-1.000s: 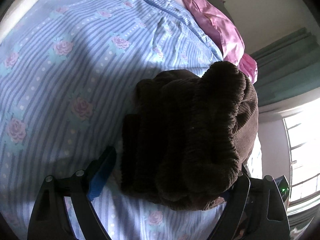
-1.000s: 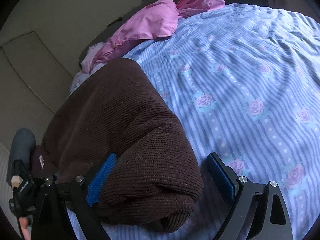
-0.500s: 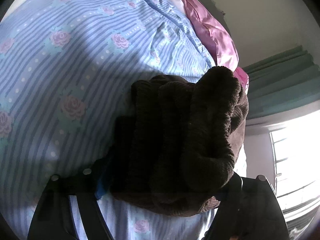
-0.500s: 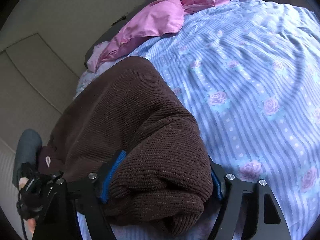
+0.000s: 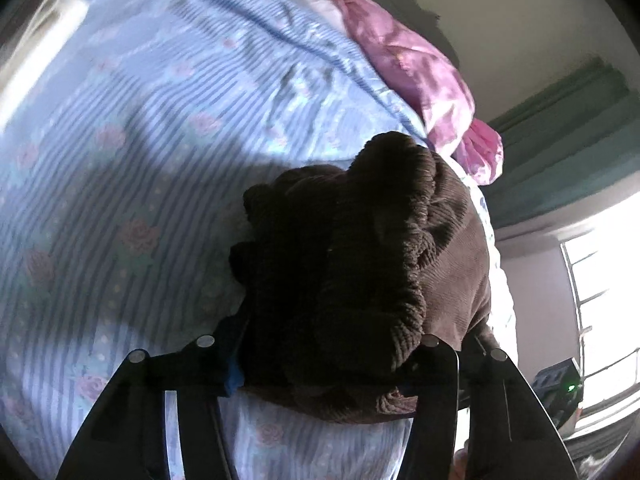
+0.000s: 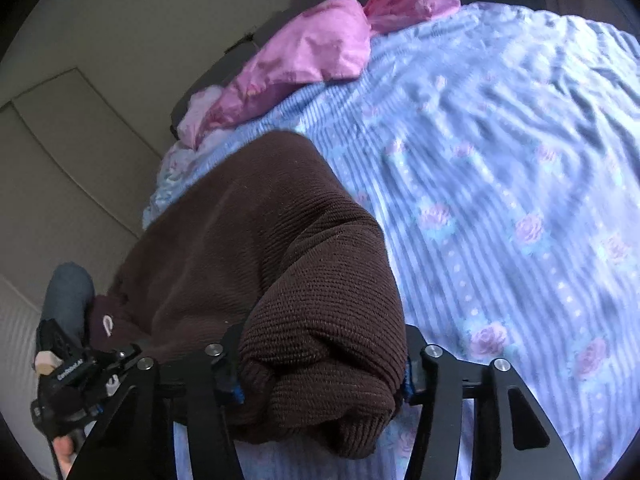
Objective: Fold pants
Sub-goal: 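Lift the brown pants bundle off the bed with both tools, then carry the bundle with both tools and lower it onto the grey clothes stack, then open both tools to release the bundle and pull them back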
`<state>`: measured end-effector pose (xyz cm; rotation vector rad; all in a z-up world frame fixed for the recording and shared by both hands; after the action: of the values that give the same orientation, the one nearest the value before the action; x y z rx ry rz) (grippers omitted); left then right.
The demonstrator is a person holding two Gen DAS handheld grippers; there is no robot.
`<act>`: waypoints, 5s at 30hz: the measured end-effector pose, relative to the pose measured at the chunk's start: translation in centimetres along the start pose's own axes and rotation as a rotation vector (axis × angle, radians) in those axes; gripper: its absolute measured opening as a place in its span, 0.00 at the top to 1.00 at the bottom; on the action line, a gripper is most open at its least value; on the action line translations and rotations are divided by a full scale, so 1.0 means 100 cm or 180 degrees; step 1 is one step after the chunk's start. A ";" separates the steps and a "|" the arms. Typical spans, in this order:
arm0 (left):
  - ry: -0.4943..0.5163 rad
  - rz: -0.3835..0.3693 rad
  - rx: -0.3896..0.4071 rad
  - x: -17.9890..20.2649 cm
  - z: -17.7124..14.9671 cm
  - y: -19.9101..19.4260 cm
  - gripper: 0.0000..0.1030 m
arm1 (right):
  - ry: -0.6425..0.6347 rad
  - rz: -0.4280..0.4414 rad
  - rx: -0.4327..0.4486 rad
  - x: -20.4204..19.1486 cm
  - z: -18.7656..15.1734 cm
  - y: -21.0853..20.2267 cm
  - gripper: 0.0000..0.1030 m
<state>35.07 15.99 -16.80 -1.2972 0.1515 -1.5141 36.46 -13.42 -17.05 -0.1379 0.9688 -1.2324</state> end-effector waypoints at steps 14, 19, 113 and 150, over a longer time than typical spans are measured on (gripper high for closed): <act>-0.0138 -0.0033 -0.0277 -0.003 -0.010 0.031 0.28 | 0.0081 -0.0306 0.0051 0.023 -0.012 -0.010 0.50; -0.0208 -0.0061 -0.0312 -0.005 -0.012 0.038 0.37 | 0.0197 -0.0260 -0.0049 0.032 -0.012 -0.001 0.45; -0.0953 0.1328 0.1204 -0.268 0.214 -0.354 0.18 | -0.1715 0.0647 -0.0831 -0.497 -0.076 0.099 0.33; 0.1326 0.2164 0.1842 0.015 0.048 -0.410 0.00 | -0.2626 0.0905 0.0117 -0.397 -0.025 -0.126 0.05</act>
<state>13.62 34.01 13.54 -0.3884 0.3518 -1.0885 25.41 16.03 10.32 -0.4257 0.2317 -0.8059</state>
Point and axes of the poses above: each gripper's, at about its wrist camera, not at the fingertips, and y roughly the way its jaws point, x to its right, z to its top, the point moved 3 cm from there along y, roughly the way its jaws point, and after that the axes turned 3 degrees about x, right-handed, at the moved point
